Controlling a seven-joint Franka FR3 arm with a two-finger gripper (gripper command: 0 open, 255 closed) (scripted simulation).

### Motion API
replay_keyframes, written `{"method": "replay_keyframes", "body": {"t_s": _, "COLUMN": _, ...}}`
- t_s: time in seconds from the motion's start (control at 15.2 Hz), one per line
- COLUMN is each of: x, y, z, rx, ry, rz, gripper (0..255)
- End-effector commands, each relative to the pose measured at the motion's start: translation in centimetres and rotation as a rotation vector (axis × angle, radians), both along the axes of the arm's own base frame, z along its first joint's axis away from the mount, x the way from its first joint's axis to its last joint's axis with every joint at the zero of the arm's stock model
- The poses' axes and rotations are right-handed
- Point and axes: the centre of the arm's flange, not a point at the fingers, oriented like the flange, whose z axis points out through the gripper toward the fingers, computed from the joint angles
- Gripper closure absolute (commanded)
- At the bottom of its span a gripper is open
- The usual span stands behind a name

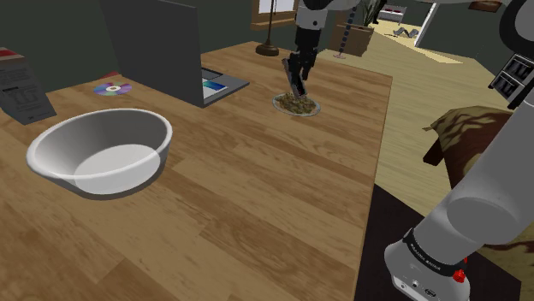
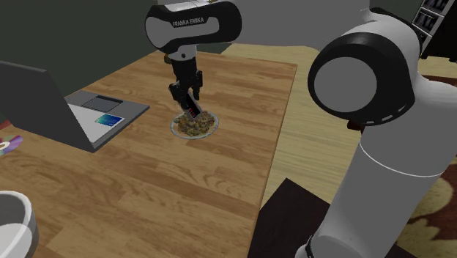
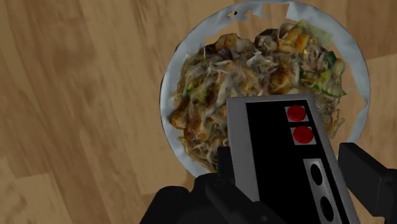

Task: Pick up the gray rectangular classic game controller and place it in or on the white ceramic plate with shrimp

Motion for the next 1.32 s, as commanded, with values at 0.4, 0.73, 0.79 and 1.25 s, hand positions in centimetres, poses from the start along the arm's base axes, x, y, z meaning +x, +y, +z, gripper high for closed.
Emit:
{"method": "replay_keyframes", "body": {"t_s": 0.4, "x": 0.0, "y": 0.0, "z": -4.2, "rx": 0.0, "ry": 0.016, "rz": 0.0, "gripper": 255}}
{"method": "replay_keyframes", "body": {"t_s": 0.73, "x": 0.0, "y": 0.0, "z": -4.2, "rx": 0.0, "ry": 0.016, "rz": 0.0, "gripper": 255}}
{"method": "replay_keyframes", "body": {"t_s": 0.79, "x": 0.0, "y": 0.0, "z": -4.2, "rx": 0.0, "ry": 0.016, "rz": 0.0, "gripper": 255}}
{"method": "replay_keyframes", "body": {"t_s": 1.25, "x": 0.1, "y": 0.0, "z": -2.9, "rx": 0.0, "ry": 0.016, "rz": 0.0, "gripper": 0}}
